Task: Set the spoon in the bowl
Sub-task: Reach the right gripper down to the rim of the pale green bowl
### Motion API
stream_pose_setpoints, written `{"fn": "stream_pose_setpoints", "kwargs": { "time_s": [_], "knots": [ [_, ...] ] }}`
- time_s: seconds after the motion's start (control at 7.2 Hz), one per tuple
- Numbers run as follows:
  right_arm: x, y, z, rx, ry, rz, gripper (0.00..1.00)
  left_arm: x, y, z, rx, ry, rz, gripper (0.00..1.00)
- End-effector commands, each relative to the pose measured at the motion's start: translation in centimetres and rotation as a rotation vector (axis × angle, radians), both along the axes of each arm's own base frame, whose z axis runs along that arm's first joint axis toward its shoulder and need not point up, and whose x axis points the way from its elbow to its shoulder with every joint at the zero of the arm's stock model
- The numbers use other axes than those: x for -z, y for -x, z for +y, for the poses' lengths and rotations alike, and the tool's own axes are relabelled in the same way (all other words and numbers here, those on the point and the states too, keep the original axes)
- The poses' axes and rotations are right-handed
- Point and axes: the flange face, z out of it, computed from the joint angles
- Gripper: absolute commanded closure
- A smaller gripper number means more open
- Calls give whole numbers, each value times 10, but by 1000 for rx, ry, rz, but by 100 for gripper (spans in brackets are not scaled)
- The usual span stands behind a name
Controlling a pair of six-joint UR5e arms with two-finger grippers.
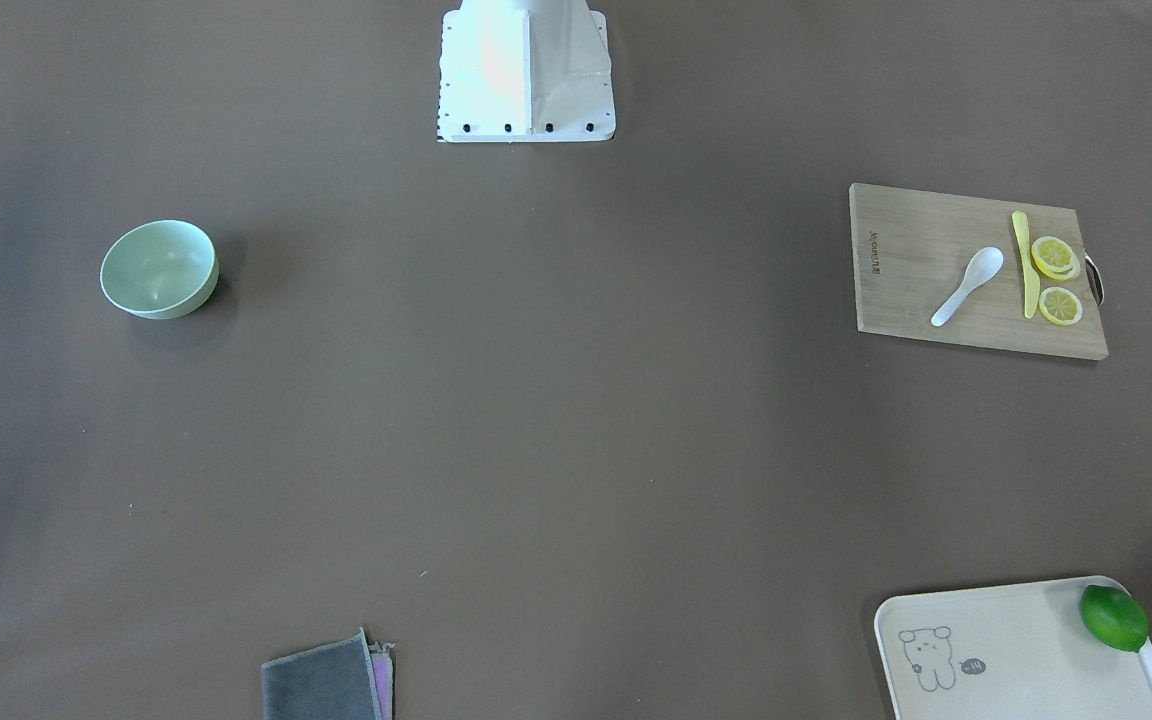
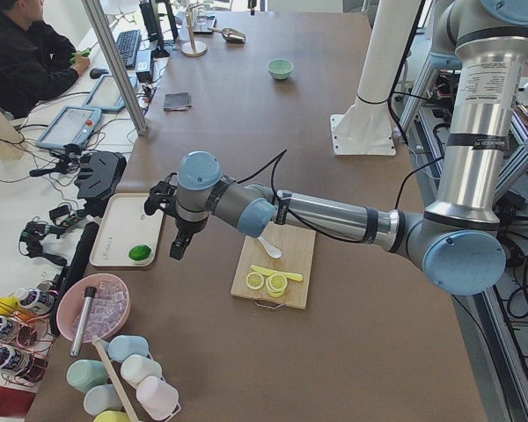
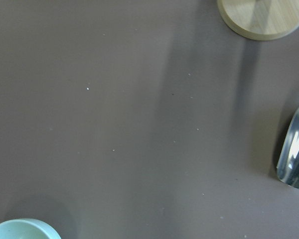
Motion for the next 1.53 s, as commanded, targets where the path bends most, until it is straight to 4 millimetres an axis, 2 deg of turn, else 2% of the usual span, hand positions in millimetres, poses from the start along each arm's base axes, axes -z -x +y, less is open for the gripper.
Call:
{"fn": "stream_pose_setpoints", "kwargs": {
  "time_s": [0.0,0.14,0.28,0.42,0.56,0.69,0.83,1.11,1.25,1.39],
  "knots": [
    [15,42,7,37,25,-88,0,-4,-29,-12,38,77,47,2],
    [22,56,10,28,12,-105,0,-5,-41,-8,53,48,76,2],
    [22,84,19,1,82,-122,0,-14,-51,-1,73,66,98,2],
    [24,112,30,-52,116,-130,0,-15,-52,3,75,63,107,2],
    [8,137,55,-64,93,-123,0,-17,-52,4,74,65,106,2],
    [1,148,73,-95,136,-144,0,-17,-52,5,73,64,107,2],
    [-9,170,88,-105,166,-125,0,-19,-51,8,72,66,106,2],
    [-13,203,107,-90,223,-103,0,-20,-51,9,71,66,105,2],
    [-23,211,118,-65,236,-85,0,-19,-51,9,70,65,107,2],
    [-37,210,130,-60,235,-49,0,-19,-51,9,70,65,107,2]
  ]
}}
